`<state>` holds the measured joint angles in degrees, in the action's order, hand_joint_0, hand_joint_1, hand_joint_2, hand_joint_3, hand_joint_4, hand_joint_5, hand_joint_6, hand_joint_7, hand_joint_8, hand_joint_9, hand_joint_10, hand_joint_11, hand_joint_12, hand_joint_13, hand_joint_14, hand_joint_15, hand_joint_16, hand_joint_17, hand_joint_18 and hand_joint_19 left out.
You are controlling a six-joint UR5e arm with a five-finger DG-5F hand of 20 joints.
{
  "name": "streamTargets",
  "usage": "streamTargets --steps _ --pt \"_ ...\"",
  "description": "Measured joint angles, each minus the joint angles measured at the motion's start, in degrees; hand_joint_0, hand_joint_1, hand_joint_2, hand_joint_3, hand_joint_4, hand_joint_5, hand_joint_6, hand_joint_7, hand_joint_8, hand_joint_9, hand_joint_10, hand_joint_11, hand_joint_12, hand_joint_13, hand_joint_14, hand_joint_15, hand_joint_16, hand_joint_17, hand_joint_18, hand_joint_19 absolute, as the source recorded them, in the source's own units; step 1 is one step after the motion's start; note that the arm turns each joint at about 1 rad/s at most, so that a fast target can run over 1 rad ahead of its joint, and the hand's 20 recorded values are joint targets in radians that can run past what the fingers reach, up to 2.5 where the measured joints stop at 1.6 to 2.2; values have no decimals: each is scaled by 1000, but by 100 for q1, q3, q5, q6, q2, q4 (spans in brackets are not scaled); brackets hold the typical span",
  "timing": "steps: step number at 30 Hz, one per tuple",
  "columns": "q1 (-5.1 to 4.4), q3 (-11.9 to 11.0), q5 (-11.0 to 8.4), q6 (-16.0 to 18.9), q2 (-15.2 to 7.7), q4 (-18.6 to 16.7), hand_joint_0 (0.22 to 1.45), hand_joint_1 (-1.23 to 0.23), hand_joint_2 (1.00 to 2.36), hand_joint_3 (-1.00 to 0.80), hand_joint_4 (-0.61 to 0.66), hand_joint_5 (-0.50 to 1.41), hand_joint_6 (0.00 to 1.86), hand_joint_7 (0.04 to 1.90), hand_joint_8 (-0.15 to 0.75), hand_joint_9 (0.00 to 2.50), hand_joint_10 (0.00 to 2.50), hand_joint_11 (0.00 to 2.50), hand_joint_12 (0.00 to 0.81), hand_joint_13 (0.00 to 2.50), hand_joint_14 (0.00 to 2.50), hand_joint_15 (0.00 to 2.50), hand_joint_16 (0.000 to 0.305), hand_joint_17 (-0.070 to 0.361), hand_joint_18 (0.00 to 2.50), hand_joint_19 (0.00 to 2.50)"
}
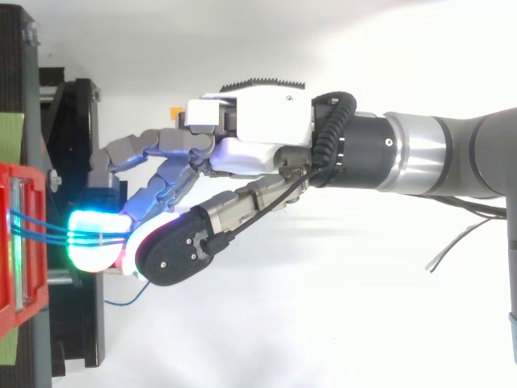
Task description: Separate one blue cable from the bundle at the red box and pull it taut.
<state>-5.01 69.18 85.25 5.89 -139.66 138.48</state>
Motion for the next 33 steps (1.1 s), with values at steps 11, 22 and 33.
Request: streamTargets --steps 11,22,33 --pt "9 -8 41 -28 2 -5 656 -658 1016 -196 223 -187 695 984 357 837 11 835 415 996 21 721 54 122 886 707" --pt "9 -10 45 -58 3 -5 626 -655 1013 -301 229 -200 768 902 362 847 8 862 415 1009 20 730 53 120 889 720" --pt "9 -17 86 -62 2 -27 557 -689 1000 -500 241 -197 827 884 381 893 12 887 429 1051 20 737 54 123 952 703"
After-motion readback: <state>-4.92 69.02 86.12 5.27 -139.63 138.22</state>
